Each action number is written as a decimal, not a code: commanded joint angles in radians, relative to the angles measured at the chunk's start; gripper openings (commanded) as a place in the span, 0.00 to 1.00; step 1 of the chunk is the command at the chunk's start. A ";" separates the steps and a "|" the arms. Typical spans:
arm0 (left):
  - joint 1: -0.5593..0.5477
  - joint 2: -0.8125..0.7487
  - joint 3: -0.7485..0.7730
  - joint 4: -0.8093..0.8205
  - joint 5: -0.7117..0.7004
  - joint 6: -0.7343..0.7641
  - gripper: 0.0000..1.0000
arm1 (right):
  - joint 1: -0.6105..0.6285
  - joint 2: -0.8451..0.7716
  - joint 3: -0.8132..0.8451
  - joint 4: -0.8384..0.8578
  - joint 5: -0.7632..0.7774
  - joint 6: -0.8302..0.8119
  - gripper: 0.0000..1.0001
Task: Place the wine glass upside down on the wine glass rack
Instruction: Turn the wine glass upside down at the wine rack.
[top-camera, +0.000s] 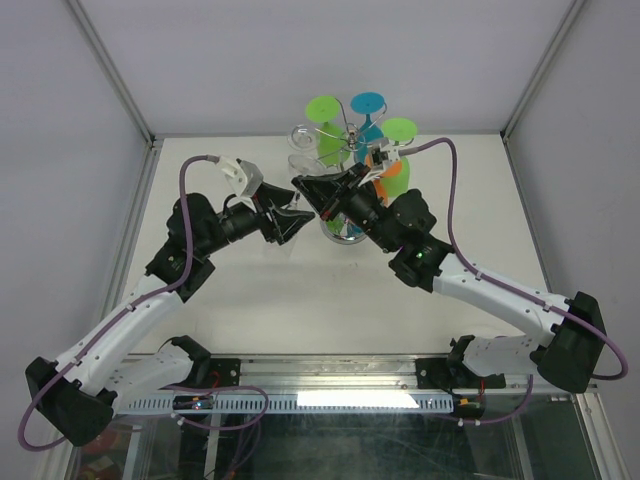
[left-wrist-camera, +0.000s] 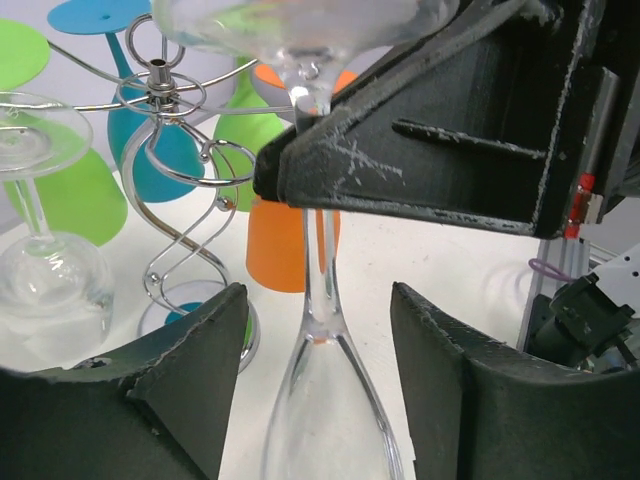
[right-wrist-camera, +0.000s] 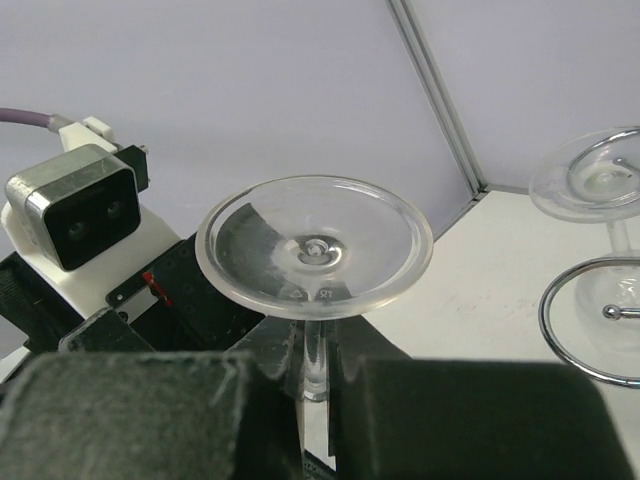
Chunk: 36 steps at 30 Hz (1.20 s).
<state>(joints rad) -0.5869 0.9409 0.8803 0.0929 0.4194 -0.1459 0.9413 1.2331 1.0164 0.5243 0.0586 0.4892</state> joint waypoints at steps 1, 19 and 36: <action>0.009 0.005 0.058 0.050 -0.023 -0.003 0.60 | 0.007 -0.034 0.007 0.050 -0.020 0.005 0.00; 0.010 0.013 0.066 0.030 -0.037 0.001 0.12 | 0.007 -0.019 0.004 0.047 -0.057 -0.040 0.00; 0.009 0.037 0.091 -0.013 -0.051 -0.001 0.00 | 0.008 -0.020 0.004 0.030 -0.068 -0.093 0.00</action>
<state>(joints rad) -0.5877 0.9676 0.9150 0.0738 0.3988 -0.1539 0.9428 1.2339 1.0161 0.5041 0.0181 0.4164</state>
